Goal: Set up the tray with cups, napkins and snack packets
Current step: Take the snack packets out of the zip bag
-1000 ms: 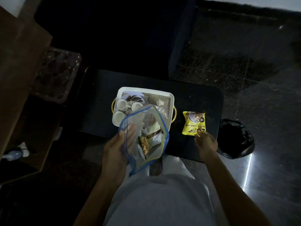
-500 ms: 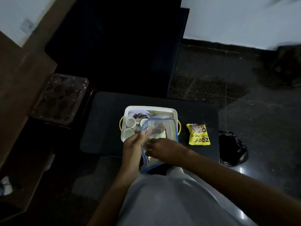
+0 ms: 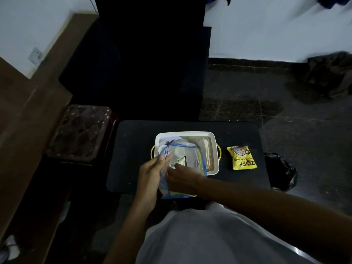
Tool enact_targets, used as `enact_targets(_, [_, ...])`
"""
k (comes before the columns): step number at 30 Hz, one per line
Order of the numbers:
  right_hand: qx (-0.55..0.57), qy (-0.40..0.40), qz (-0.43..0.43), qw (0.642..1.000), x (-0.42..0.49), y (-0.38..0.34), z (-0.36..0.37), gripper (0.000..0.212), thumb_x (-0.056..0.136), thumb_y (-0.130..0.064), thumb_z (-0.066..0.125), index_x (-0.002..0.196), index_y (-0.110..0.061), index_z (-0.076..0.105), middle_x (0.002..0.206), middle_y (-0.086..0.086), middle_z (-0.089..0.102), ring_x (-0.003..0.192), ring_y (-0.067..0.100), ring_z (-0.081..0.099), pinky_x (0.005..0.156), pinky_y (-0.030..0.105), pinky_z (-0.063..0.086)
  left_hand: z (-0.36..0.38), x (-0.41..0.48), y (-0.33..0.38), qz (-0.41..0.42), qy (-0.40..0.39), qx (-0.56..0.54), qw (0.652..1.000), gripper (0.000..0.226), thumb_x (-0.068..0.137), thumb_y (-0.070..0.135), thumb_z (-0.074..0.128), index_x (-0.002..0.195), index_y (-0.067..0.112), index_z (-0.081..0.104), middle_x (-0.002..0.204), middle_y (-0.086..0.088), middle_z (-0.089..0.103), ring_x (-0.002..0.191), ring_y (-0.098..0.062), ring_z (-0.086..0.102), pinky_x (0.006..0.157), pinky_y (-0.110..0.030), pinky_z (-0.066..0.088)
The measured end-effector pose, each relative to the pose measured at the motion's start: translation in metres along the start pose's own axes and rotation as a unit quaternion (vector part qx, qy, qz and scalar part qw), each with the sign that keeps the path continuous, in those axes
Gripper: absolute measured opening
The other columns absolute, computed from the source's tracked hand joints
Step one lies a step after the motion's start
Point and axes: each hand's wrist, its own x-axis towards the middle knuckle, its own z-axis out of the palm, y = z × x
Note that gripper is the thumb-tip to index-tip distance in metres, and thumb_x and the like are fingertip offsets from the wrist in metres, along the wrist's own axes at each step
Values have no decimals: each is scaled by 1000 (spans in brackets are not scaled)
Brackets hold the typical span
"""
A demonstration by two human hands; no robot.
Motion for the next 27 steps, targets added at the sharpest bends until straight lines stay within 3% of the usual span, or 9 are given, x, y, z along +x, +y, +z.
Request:
enact_targets(4, [5,-11,5,1000,4,2,2,24,98,-13,52,115,1,63,124,16,64,113,32,59,79,39,52,-6,2,-1,-3,-16,-4,1000,29,105,22,48,108,22,77,114,-1,78,114,-14,71,103,-32,54])
enact_targets(7, [-30,-9,-19,999,-1,4,4,17,96,-13,55,105,-8,69,111,6,69,108,25,59,70,34,53,-6,1,0,1,-12,-4,1000,28,105,24,48,108,22,76,113,2,79,111,-9,72,95,-25,57])
enact_targets(11, [-45,-18,-29,998,-13,15,-4,15,94,-19,58,103,-18,71,111,-1,71,119,25,51,78,33,49,-2,-1,-3,0,1,1,1000,28,105,25,49,109,24,77,107,7,80,102,-4,74,75,-13,55])
enact_targets(15, [-61,26,-13,998,-44,26,-30,19,92,-19,54,94,-27,72,99,-8,73,127,27,46,83,33,45,5,1,-9,-7,18,-12,1000,29,105,24,50,114,14,76,109,-4,80,106,-19,74,88,-33,56])
enact_targets(19, [52,84,44,994,-94,41,-56,41,91,-13,32,113,-17,66,118,-1,68,135,31,42,105,41,40,18,1,-14,-30,19,-41,999,28,102,27,56,112,12,77,108,-15,78,106,-33,74,95,-47,57])
enact_targets(21, [146,167,85,971,-124,55,-64,38,86,-9,42,113,-13,68,120,1,69,134,28,48,107,40,43,24,0,-18,-38,4,-47,998,29,103,30,55,115,15,76,111,-15,78,106,-31,74,92,-45,58])
enact_targets(23, [290,217,149,920,-156,71,-63,37,79,-2,53,111,-9,69,115,4,70,123,22,58,101,36,49,31,0,-23,-56,-3,-66,996,31,103,31,53,118,15,75,118,-14,76,112,-28,73,96,-44,55])
enact_targets(25, [398,262,223,850,-182,89,-53,33,78,-2,62,109,-9,71,100,1,74,96,6,67,83,20,53,38,-2,-25,-71,17,-70,995,32,103,30,51,117,15,76,122,-10,75,116,-23,71,96,-40,55])
enact_targets(27, [434,309,312,786,-204,110,-30,21,80,-17,70,101,-13,73,77,-12,70,73,-5,65,63,6,46,46,-5,-27,-71,28,-56,995,32,104,32,49,116,19,76,125,-2,74,118,-14,69,96,-35,56])
